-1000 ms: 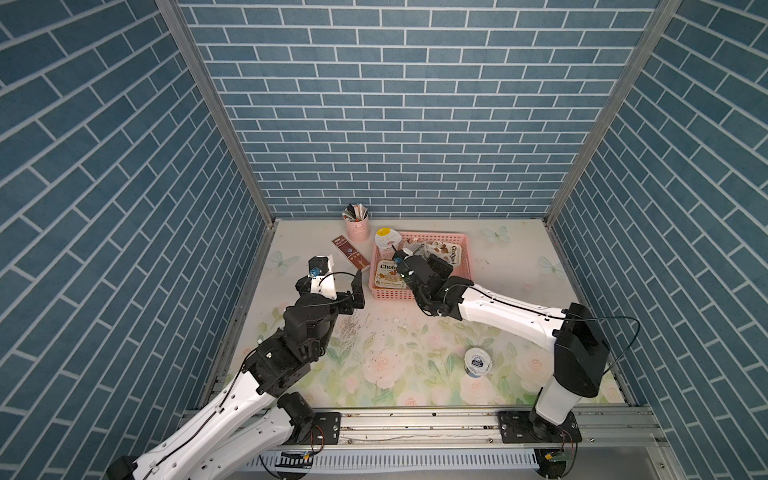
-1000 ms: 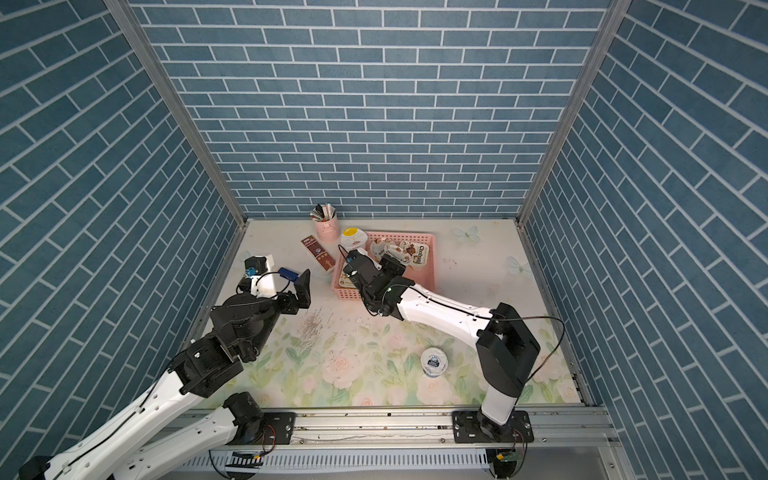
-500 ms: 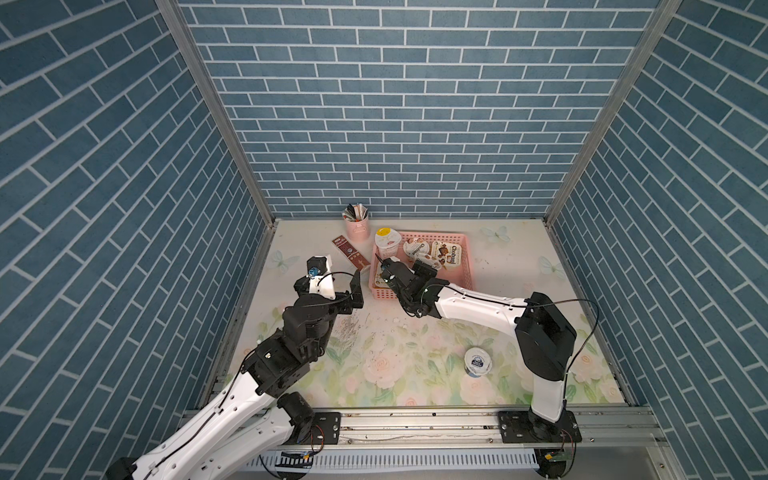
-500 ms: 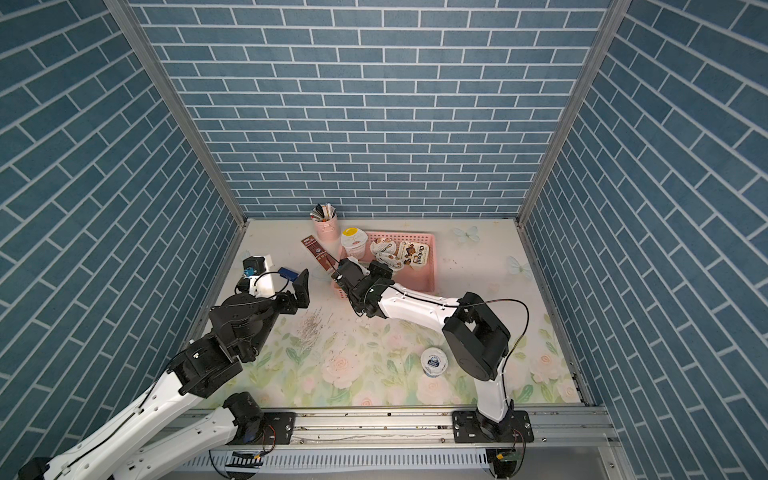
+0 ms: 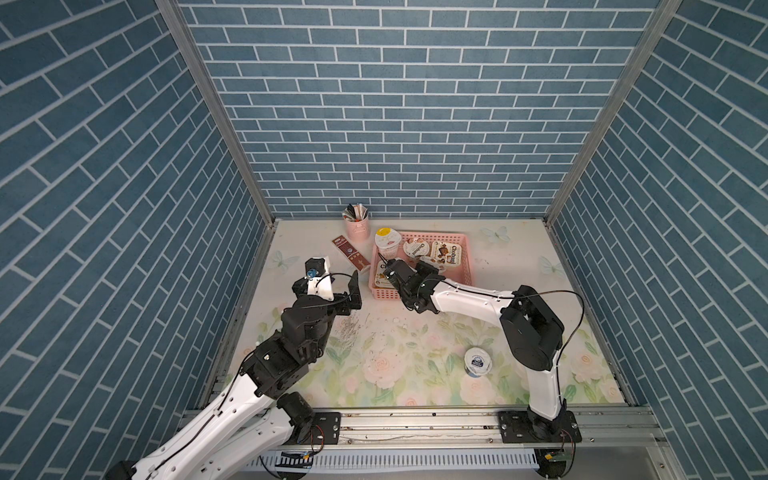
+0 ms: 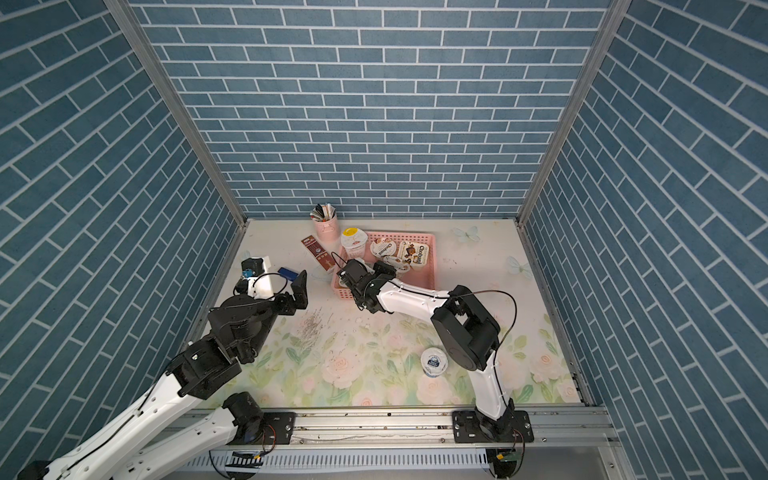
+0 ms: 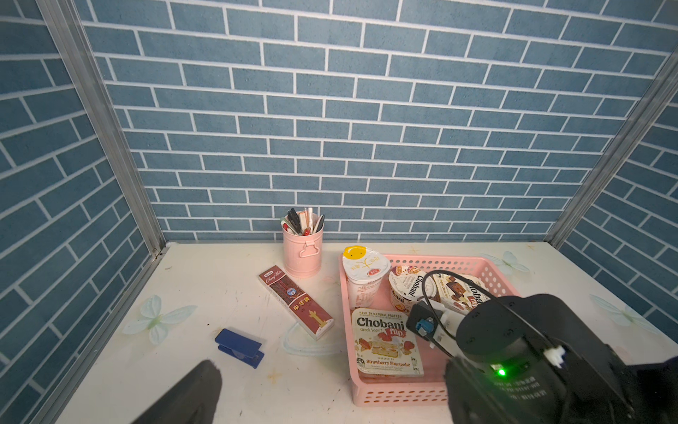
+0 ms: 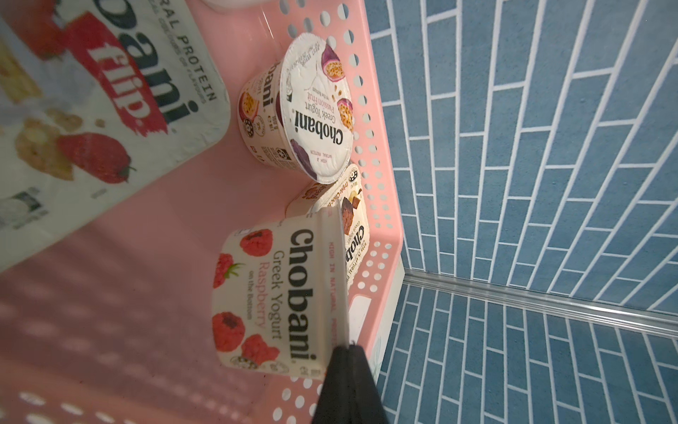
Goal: Put the yogurt in the basket
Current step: Place the yogurt in the basket.
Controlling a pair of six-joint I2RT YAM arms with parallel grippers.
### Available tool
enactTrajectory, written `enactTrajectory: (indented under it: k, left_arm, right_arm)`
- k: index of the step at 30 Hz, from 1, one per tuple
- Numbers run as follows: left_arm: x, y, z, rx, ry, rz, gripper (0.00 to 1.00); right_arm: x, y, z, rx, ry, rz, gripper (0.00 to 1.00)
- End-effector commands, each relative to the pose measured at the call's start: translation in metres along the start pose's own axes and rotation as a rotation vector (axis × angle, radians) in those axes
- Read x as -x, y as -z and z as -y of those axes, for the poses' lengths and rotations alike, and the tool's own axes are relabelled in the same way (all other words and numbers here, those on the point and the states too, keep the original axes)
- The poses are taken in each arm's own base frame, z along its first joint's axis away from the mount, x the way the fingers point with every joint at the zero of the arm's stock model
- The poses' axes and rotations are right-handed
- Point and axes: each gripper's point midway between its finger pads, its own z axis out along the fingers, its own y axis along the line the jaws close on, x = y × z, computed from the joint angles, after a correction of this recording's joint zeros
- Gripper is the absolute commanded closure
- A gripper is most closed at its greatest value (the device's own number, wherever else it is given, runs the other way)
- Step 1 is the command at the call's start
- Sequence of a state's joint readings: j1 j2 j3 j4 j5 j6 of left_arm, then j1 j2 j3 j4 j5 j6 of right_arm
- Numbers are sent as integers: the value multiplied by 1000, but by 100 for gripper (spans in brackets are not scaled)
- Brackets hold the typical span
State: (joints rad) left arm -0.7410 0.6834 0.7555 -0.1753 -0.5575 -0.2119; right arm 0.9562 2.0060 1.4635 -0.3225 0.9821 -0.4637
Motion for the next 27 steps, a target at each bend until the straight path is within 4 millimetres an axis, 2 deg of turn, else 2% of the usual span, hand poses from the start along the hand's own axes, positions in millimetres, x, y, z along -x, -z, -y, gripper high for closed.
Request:
enactTrajectory:
  k: [1,27]
  left_arm:
    - [-8,-1,-4,16,-20,-19,0]
    - [-15,-6,-6,28,-42,-34,0]
  right_arm:
    - [3,-4,-4,18,-39,-5,100]
    - [7,-17,-34,118,-35,-21,100]
